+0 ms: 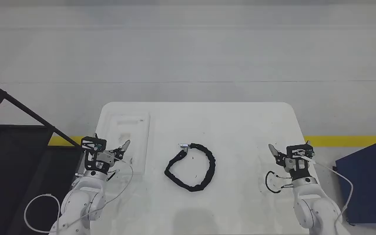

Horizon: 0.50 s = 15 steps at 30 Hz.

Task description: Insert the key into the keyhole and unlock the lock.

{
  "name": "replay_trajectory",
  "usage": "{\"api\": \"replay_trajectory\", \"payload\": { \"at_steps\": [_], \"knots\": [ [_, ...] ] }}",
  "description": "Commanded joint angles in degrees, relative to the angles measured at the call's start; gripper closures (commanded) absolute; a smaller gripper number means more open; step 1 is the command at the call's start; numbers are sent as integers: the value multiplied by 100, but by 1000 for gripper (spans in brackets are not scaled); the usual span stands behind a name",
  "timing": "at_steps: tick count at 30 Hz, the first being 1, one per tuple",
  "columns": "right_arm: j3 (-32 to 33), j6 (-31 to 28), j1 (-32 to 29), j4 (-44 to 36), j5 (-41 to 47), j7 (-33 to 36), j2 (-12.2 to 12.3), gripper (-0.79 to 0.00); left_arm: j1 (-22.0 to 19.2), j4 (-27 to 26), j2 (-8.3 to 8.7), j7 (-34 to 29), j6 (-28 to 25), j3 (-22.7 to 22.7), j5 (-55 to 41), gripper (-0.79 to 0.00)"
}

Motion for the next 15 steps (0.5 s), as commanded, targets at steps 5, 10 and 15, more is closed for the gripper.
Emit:
{"api": "replay_trajectory", "payload": {
  "at_steps": [5, 10, 15],
  "knots": [
    [0, 0, 0, 0, 0, 0, 0, -785, -4, 0, -5, -28, 13, 0, 56, -785],
    [0, 0, 0, 0, 0, 0, 0, -785, 223, -473, 6, -249, 62, -109, 412, -785],
    [0, 0, 0, 0, 0, 0, 0, -785, 682, -1233, 10, -703, -186, -335, 133, -785]
  ]
}}
